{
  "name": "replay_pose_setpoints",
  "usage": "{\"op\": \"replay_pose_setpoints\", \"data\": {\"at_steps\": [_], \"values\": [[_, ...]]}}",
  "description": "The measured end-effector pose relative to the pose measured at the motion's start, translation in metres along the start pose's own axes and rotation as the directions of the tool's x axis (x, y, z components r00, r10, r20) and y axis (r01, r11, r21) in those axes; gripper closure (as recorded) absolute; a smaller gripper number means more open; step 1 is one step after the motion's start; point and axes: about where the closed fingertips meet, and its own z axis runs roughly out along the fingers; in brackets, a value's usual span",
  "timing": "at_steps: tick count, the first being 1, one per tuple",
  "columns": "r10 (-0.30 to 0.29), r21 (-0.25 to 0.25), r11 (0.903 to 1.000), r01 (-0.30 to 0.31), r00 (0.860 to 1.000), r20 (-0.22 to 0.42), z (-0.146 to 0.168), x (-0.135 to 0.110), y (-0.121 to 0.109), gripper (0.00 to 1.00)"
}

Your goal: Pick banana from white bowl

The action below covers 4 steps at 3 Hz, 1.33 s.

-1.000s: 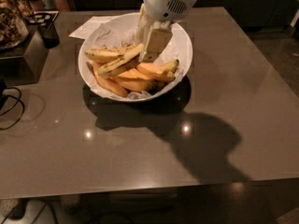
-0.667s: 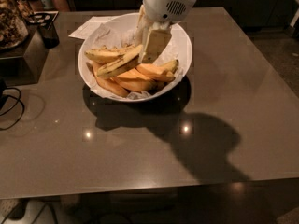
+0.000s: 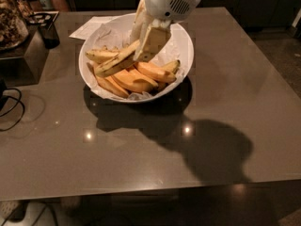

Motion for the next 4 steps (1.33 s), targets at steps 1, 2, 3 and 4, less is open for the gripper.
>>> {"op": "replay_pose_setpoints", "data": {"at_steps": [1,2,3,4], "values": [[0.012,0.016,0.9998,-0.012,0.999,0.037,-0.005,-0.004,0.008,1.00],[0.013,0.016,0.9998,-0.013,0.999,0.039,-0.005,-0.004,0.008,1.00],[0.000,0.031,0.9995,-0.002,0.999,0.053,-0.012,-0.016,0.009,1.00],[0.002,0.059,0.9982,-0.007,0.996,0.089,-0.020,-0.028,0.012,1.00]]}}
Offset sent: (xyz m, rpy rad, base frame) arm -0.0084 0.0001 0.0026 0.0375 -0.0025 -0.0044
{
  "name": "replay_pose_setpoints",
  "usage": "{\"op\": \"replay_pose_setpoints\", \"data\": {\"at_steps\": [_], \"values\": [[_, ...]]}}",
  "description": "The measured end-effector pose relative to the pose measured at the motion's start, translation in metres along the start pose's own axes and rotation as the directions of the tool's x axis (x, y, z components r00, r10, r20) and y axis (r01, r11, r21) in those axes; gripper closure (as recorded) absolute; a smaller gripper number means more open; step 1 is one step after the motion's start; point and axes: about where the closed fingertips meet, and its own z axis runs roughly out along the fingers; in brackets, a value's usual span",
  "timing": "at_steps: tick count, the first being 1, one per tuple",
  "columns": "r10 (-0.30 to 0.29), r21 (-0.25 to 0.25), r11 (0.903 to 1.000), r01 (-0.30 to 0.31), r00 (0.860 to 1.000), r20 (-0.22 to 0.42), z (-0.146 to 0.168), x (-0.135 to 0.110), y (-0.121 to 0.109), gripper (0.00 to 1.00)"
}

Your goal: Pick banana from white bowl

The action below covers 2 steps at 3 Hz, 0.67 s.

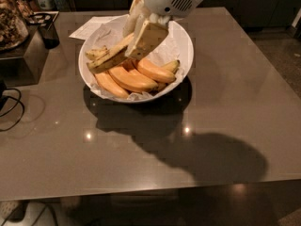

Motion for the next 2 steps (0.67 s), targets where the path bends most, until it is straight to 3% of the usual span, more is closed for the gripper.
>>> {"op": "replay_pose_setpoints", "data": {"at_steps": [1,2], "values": [[-0.007,0.024,0.9997,0.007,0.999,0.036,-0.0147,-0.0099,0.0154,1.00],[-0.008,0.024,0.9997,0.007,0.999,0.036,-0.0148,-0.0099,0.0158,1.00]]}}
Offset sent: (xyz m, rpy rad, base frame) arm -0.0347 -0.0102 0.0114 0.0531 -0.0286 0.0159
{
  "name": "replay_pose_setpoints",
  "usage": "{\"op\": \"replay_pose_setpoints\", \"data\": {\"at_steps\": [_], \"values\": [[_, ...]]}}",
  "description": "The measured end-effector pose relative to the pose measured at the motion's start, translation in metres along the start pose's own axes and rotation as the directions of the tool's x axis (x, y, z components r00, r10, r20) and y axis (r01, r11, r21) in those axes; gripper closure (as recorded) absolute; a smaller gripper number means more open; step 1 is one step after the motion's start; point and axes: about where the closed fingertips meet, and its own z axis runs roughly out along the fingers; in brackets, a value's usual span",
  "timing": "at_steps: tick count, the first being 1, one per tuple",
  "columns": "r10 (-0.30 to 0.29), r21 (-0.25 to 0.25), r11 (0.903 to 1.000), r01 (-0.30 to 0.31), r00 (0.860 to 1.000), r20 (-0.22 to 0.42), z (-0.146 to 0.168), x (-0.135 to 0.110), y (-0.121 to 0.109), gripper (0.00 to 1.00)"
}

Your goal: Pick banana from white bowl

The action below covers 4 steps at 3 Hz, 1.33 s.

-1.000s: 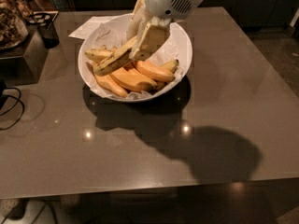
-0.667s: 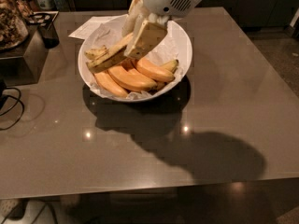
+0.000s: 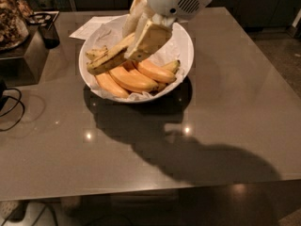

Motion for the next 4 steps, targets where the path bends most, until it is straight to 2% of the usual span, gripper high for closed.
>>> {"op": "replay_pose_setpoints", "data": {"at_steps": [2,3,4], "values": [[0.034,0.073,0.9966,-0.039,0.998,0.062,-0.018,-0.018,0.023,1.00],[0.039,0.094,0.9945,-0.048,0.995,0.092,-0.029,-0.032,0.048,1.00],[0.039,0.094,0.9945,-0.048,0.995,0.092,-0.029,-0.032,0.048,1.00]]}}
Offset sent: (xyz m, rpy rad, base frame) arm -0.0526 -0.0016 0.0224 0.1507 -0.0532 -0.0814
